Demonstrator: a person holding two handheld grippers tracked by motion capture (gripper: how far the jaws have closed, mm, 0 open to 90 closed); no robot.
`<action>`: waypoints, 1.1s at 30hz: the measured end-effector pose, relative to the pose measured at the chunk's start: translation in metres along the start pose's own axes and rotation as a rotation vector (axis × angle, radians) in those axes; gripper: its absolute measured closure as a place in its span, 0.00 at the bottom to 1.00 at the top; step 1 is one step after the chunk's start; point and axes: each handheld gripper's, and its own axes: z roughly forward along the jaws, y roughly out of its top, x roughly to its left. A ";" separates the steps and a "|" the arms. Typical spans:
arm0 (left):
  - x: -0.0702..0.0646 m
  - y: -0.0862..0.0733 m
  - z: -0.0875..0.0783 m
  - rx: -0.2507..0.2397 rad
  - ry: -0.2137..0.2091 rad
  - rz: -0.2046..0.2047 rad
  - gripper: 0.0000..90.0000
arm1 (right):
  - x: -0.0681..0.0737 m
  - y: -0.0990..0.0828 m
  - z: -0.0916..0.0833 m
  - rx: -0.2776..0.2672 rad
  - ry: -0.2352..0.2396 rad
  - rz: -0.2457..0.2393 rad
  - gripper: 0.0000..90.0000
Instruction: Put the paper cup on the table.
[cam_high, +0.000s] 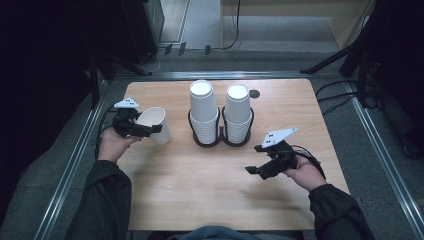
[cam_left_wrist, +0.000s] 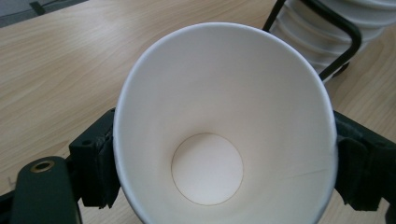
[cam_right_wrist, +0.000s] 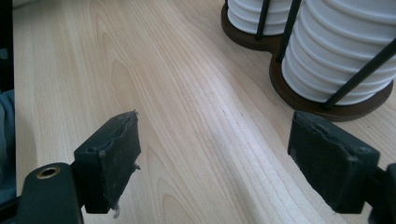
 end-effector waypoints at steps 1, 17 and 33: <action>0.001 0.000 0.000 -0.002 0.008 -0.003 0.14 | 0.000 0.000 0.000 0.001 0.000 0.001 0.19; 0.025 -0.003 0.000 0.019 0.095 -0.056 0.13 | -0.001 -0.001 0.001 0.004 0.007 0.019 0.21; 0.027 -0.011 0.013 0.059 0.117 -0.015 0.10 | -0.003 -0.001 0.003 0.005 0.012 0.018 0.21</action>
